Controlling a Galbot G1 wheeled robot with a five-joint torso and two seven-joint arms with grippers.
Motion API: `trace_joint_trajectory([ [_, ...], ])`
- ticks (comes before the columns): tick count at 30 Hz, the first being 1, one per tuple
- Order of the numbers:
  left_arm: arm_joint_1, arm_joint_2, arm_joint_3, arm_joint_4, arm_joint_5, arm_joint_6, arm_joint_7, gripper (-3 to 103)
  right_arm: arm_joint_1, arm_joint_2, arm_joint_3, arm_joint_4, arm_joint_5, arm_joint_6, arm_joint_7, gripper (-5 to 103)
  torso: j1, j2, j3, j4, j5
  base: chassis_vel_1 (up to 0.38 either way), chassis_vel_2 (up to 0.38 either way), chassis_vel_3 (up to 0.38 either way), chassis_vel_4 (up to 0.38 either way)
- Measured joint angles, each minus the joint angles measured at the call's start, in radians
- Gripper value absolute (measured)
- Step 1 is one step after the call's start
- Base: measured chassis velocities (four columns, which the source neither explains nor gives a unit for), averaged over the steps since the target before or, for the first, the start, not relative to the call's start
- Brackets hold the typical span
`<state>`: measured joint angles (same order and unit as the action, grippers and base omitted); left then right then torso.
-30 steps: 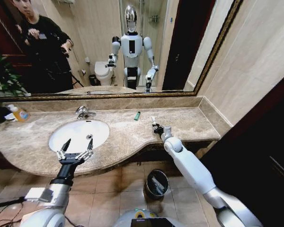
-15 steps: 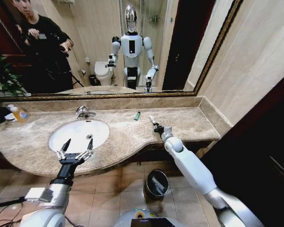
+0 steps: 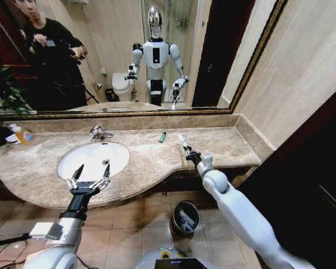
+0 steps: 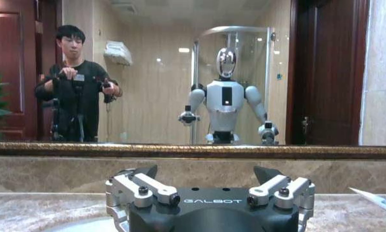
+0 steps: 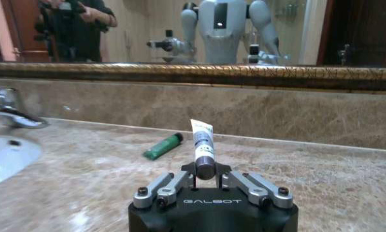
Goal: Pick up the trash from the sink and place it in the trash bin.
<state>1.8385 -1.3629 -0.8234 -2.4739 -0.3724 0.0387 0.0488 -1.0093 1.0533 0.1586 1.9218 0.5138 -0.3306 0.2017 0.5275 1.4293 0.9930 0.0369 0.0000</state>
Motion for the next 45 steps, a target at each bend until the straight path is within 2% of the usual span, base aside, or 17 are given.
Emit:
trace_joint_trajectory([
  [7, 0.000, 0.000, 0.000, 0.000, 0.000, 0.000, 0.000, 100, -0.165, -0.046, 0.035, 0.137, 0.004, 0.011, 0.026, 18, 0.000, 0.000, 0.000, -0.0002, 0.0001, 0.000, 0.000, 0.000, 0.000],
  [11, 0.000, 0.000, 0.000, 0.000, 0.000, 0.000, 0.000, 100, -0.270, -0.058, 0.043, 0.203, 0.004, 0.042, 0.061, 18, 0.000, 0.000, 0.000, -0.0001, 0.0001, 0.000, 0.000, 0.000, 0.000],
  [19, 0.000, 0.000, 0.000, 0.000, 0.000, 0.000, 0.000, 100, -0.423, -0.021, 0.054, 0.260, -0.044, 0.116, 0.087, 18, 0.000, 0.000, 0.000, -0.0001, 0.0000, 0.000, 0.000, 0.000, 0.000],
  [22, 0.000, 0.000, 0.000, 0.000, 0.000, 0.000, 0.000, 100, -0.528, 0.029, 0.049, 0.270, -0.123, 0.218, 0.145, 18, 0.000, 0.000, 0.000, 0.0000, 0.0000, 0.000, 0.000, 0.000, 0.000],
  [28, 0.000, 0.000, 0.000, 0.000, 0.000, 0.000, 0.000, 100, -0.608, 0.061, 0.053, 0.276, -0.185, 0.284, 0.161, 18, 0.000, 0.000, 0.000, -0.0001, -0.0001, 0.000, 0.000, 0.000, 0.000],
  [30, 0.000, 0.000, 0.000, 0.000, 0.000, 0.000, 0.000, 100, -0.654, 0.083, 0.053, 0.231, -0.233, 0.341, 0.162, 18, 0.000, 0.000, 0.000, -0.0001, -0.0001, 0.000, 0.000, 0.000, 0.000],
  [34, 0.000, 0.000, 0.000, 0.000, 0.000, 0.000, 0.000, 100, -0.665, 0.098, 0.052, 0.169, -0.257, 0.374, 0.141, 18, 0.000, 0.000, 0.000, -0.0001, -0.0002, 0.000, 0.000, 0.000, 0.000],
  [37, 0.000, 0.000, 0.000, 0.000, 0.000, 0.000, 0.000, 100, -0.635, 0.112, 0.049, 0.022, -0.278, 0.412, 0.077, 18, 0.000, 0.000, 0.000, 0.0000, 0.0000, 0.000, 0.000, 0.000, 0.000],
  [45, 0.000, 0.000, 0.000, 0.000, 0.000, 0.000, 0.000, 100, -0.567, 0.117, 0.035, -0.149, -0.227, 0.417, 0.028, 18, 0.000, 0.000, 0.000, 0.0000, 0.0000, 0.000, 0.000, 0.000, 0.000],
])
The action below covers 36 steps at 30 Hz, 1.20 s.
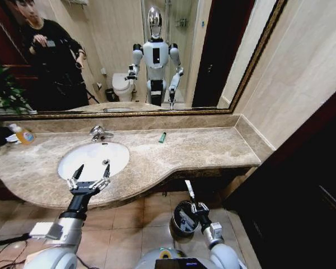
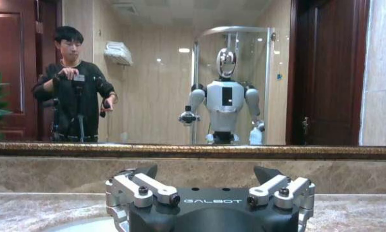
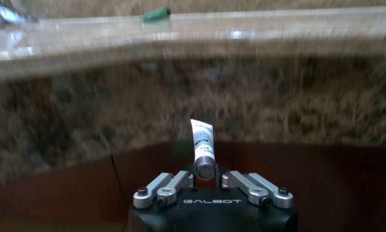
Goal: Pick up the trash from the sink and place it in the trash bin.
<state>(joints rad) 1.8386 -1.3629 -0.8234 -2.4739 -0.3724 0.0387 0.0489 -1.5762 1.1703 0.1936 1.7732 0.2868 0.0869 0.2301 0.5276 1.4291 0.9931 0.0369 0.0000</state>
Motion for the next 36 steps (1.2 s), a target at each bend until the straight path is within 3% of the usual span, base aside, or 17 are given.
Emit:
trace_joint_trajectory([
  [16, 0.000, 0.000, 0.000, 0.000, 0.000, 0.000, 0.000, 100, 0.047, 0.051, 0.005, -0.238, -0.022, 0.039, -0.112, 18, 0.000, 0.000, 0.000, 0.0000, 0.0000, 0.000, 0.000, 0.000, 0.000],
  [36, 0.000, 0.000, 0.000, 0.000, 0.000, 0.000, 0.000, 100, 0.099, 0.086, -0.002, -0.447, -0.072, 0.073, -0.137, 18, 0.000, 0.000, 0.000, 0.0000, -0.0001, 0.000, 0.000, 0.000, 0.000],
])
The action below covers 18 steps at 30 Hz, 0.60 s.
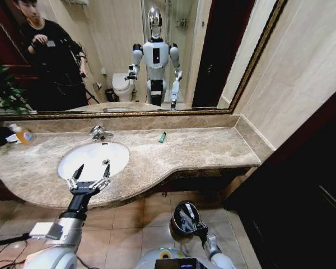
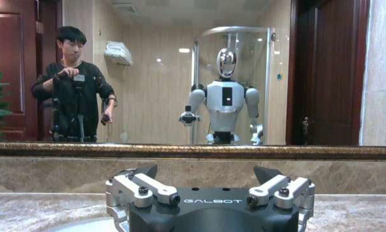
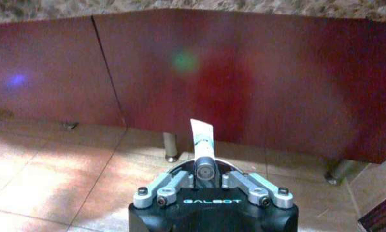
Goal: Pick up the trash from the sink and place it in the trash bin.
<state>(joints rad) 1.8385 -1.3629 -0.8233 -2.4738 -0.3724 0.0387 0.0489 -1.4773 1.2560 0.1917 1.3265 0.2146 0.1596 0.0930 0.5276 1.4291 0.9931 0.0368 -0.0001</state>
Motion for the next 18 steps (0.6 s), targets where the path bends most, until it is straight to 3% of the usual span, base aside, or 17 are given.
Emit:
trace_joint_trajectory([
  [6, 0.000, 0.000, 0.000, 0.000, 0.000, 0.000, 0.000, 100, -0.001, 0.025, -0.004, -0.012, -0.036, 0.002, 0.000, 18, 0.000, 0.000, 0.000, 0.0000, 0.0000, 0.000, 0.000, 0.000, 0.000],
  [11, 0.000, 0.000, 0.000, 0.000, 0.000, 0.000, 0.000, 100, -0.003, 0.039, -0.009, -0.015, -0.049, 0.010, 0.012, 32, 0.000, 0.000, 0.000, 0.0000, 0.0000, 0.000, 0.000, 0.000, 0.000],
  [14, 0.000, 0.000, 0.000, 0.000, 0.000, 0.000, 0.000, 100, 0.002, 0.042, -0.010, -0.021, -0.056, 0.021, 0.030, 32, 0.000, 0.000, 0.000, 0.0000, 0.0000, 0.000, 0.000, 0.000, 0.000],
  [15, 0.000, 0.000, 0.000, 0.000, 0.000, 0.000, 0.000, 100, 0.003, 0.042, -0.010, -0.022, -0.058, 0.024, 0.041, 48, 0.000, 0.000, 0.000, 0.0000, 0.0000, 0.000, 0.000, 0.000, 0.000],
  [17, 0.000, 0.000, 0.000, 0.000, 0.000, 0.000, 0.000, 100, 0.003, 0.041, -0.010, -0.020, -0.058, 0.024, 0.045, 48, 0.000, 0.000, 0.000, 0.0000, 0.0000, 0.000, 0.000, 0.000, 0.000],
  [18, 0.000, 0.000, 0.000, 0.000, 0.000, 0.000, 0.000, 100, 0.003, 0.038, -0.010, -0.017, -0.059, 0.024, 0.046, 60, 0.000, 0.000, 0.000, 0.0000, 0.0000, 0.000, 0.000, 0.000, 0.000],
])
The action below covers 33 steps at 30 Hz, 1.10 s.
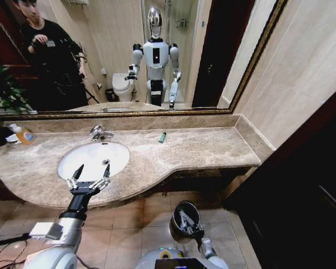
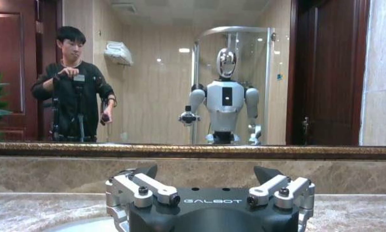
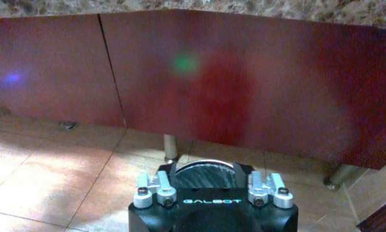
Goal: Pick up the trash from the sink and place it in the trash bin.
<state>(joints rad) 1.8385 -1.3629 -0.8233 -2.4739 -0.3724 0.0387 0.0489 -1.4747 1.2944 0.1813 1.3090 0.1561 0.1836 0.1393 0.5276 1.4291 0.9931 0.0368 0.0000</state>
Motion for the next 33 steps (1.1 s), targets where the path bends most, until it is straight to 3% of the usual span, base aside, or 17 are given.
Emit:
trace_joint_trajectory([
  [2, 0.000, 0.000, 0.000, 0.000, 0.000, 0.000, 0.000, 100, 0.000, -0.003, 0.000, 0.003, 0.000, 0.000, 0.001, 60, 0.000, 0.000, 0.000, 0.0000, 0.0000, 0.000, 0.000, 0.000, 0.000],
  [4, 0.000, 0.000, 0.000, 0.000, 0.000, 0.000, 0.000, 100, 0.000, -0.008, 0.001, 0.009, 0.001, -0.001, 0.003, 77, 0.000, 0.000, 0.000, 0.0000, 0.0000, 0.000, 0.000, 0.000, 0.000],
  [7, 0.000, 0.000, 0.000, 0.000, 0.000, 0.000, 0.000, 100, -0.001, -0.009, 0.002, 0.015, 0.002, -0.002, 0.004, 77, 0.000, 0.000, 0.000, 0.0000, 0.0000, 0.000, 0.000, 0.000, 0.000],
  [8, 0.000, 0.000, 0.000, 0.000, 0.000, 0.000, 0.000, 100, -0.002, -0.009, 0.001, 0.017, 0.002, -0.002, 0.005, 87, 0.000, 0.000, 0.000, 0.0000, 0.0000, 0.000, 0.000, 0.000, 0.000],
  [9, 0.000, 0.000, 0.000, 0.000, 0.000, 0.000, 0.000, 100, -0.003, -0.009, 0.001, 0.019, 0.002, -0.003, 0.005, 87, 0.000, 0.000, 0.000, 0.0000, 0.0000, 0.000, 0.000, 0.000, 0.000],
  [10, 0.000, 0.000, 0.000, 0.000, 0.000, 0.000, 0.000, 100, -0.003, -0.008, 0.001, 0.019, 0.003, -0.003, 0.005, 97, 0.000, 0.000, 0.000, 0.0000, 0.0000, 0.000, 0.000, 0.000, 0.000],
  [28, 0.000, 0.000, 0.000, 0.000, 0.000, 0.000, 0.000, 100, -0.014, -0.012, 0.000, 0.035, 0.015, -0.007, 0.011, 100, 0.000, 0.000, 0.000, 0.0000, 0.0001, 0.000, 0.000, 0.000, 0.000],
  [33, 0.000, 0.000, 0.000, 0.000, 0.000, 0.000, 0.000, 100, -0.046, -0.032, 0.000, 0.122, 0.028, -0.011, 0.025, 100, 0.000, 0.000, 0.000, 0.0000, 0.0001, 0.000, 0.000, 0.000, 0.000],
])
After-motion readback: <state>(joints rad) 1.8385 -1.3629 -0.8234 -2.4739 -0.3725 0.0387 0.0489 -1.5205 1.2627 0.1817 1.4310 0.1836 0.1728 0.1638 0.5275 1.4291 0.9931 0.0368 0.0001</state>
